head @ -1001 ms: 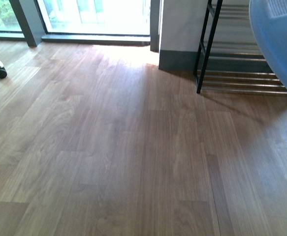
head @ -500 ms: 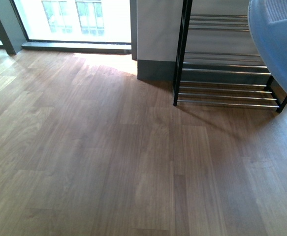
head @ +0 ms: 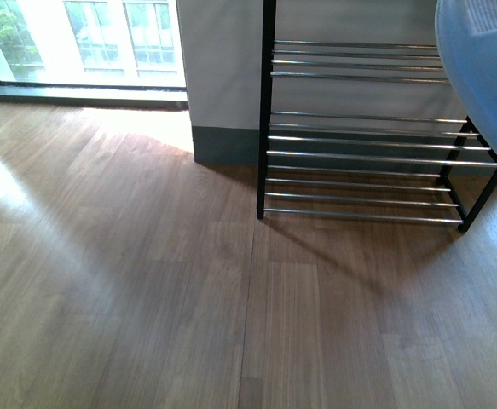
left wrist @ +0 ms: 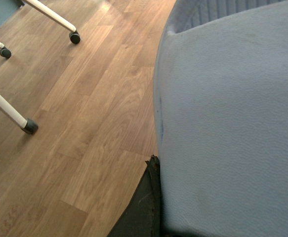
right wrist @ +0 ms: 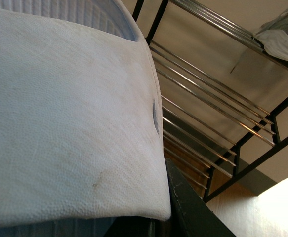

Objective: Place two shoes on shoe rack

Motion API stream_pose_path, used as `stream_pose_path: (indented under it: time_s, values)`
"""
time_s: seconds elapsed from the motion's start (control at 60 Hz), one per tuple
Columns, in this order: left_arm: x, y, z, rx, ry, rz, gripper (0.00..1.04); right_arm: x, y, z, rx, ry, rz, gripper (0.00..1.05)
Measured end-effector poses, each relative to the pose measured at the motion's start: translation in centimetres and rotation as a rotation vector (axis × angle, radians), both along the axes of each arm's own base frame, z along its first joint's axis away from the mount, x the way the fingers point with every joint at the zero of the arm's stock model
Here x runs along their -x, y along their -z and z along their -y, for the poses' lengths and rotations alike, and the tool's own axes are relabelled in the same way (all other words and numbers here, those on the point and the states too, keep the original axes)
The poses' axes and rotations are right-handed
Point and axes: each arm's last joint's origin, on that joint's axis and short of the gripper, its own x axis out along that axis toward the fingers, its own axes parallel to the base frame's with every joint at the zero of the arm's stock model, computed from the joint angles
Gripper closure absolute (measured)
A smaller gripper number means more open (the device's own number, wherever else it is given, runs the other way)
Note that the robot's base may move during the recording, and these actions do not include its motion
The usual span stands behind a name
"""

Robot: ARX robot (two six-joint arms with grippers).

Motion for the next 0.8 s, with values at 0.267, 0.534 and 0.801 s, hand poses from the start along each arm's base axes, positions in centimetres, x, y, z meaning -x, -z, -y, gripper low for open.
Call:
stream_pose_path:
  time_s: [0.267, 0.534, 0.801]
  values:
    - [0.00, 0.00, -0.01, -0.001, -0.003, 0.000, 1.03, 0.01, 0.01, -0.06, -0.001, -0.009, 0.000, 1.03]
    - [0.00, 0.00, 0.02, 0.001, 0.002, -0.001, 1.03, 0.00, 0.03, 0.03, 0.000, 0.004, -0.001, 1.03]
    - [0.00, 0.05, 0.02, -0.001, 0.001, -0.004, 1.03, 0.01, 0.11, 0.05, 0.000, 0.003, -0.004, 1.03]
